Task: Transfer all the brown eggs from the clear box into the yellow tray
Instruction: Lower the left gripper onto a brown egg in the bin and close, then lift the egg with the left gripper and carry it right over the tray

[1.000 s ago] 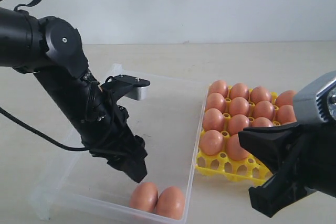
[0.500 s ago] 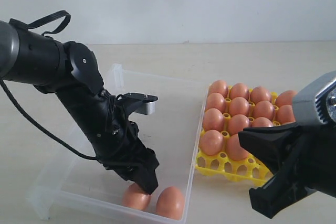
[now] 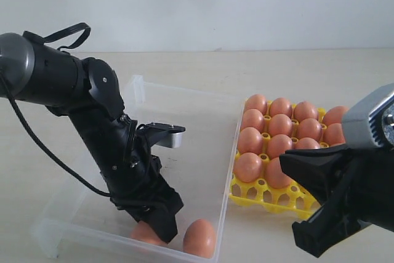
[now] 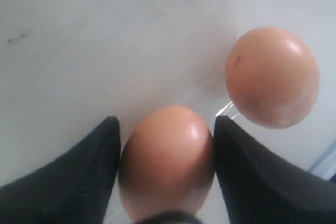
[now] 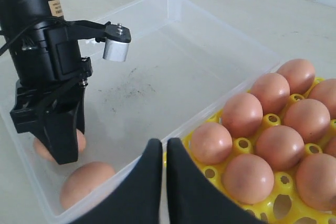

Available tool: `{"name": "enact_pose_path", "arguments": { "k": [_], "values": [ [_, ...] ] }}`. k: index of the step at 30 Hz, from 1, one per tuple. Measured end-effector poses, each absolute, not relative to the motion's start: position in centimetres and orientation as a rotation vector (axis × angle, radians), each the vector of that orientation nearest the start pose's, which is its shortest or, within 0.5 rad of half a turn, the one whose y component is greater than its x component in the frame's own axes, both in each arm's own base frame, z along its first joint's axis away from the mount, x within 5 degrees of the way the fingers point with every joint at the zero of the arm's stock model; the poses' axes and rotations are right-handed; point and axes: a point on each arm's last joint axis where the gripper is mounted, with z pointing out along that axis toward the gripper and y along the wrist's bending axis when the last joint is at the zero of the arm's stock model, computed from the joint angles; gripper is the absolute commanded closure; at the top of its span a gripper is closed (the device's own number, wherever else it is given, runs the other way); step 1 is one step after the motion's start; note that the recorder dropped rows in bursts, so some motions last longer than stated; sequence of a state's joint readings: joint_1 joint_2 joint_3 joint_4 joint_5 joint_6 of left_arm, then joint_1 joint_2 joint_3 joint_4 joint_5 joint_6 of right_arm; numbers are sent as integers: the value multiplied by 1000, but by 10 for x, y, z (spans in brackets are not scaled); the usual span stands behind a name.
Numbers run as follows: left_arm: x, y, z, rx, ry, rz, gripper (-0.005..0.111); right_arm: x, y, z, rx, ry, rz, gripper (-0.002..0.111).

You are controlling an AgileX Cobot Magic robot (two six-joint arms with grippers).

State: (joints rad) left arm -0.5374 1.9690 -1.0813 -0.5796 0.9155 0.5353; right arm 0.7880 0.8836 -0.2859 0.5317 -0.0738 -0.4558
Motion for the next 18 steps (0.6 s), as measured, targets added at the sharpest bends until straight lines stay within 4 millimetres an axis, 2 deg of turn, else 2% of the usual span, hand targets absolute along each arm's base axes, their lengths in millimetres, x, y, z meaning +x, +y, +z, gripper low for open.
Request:
{"name": "enact_pose_path", "arguments": {
  "k": [2, 4, 6, 7, 13, 18],
  "values": [
    [264, -203, 122, 1074, 3027, -706, 66, 117, 113, 223, -696, 1933, 505, 108],
    [263, -203, 121, 1076, 3032, -708, 79, 117, 113, 223, -698, 1932, 503, 108],
    [263, -203, 121, 1077, 3033, -709, 100, 117, 113, 223, -701, 1931, 502, 108],
    [263, -203, 121, 1086, 3028, -709, 102, 117, 113, 223, -701, 1931, 502, 108],
    [265, -204, 123, 1209, 2964, -709, 103, 117, 113, 223, -708, 1927, 497, 108],
    [280, -211, 136, 1236, 2857, -662, 103, 117, 113, 223, -708, 1927, 497, 108]
  ]
}}
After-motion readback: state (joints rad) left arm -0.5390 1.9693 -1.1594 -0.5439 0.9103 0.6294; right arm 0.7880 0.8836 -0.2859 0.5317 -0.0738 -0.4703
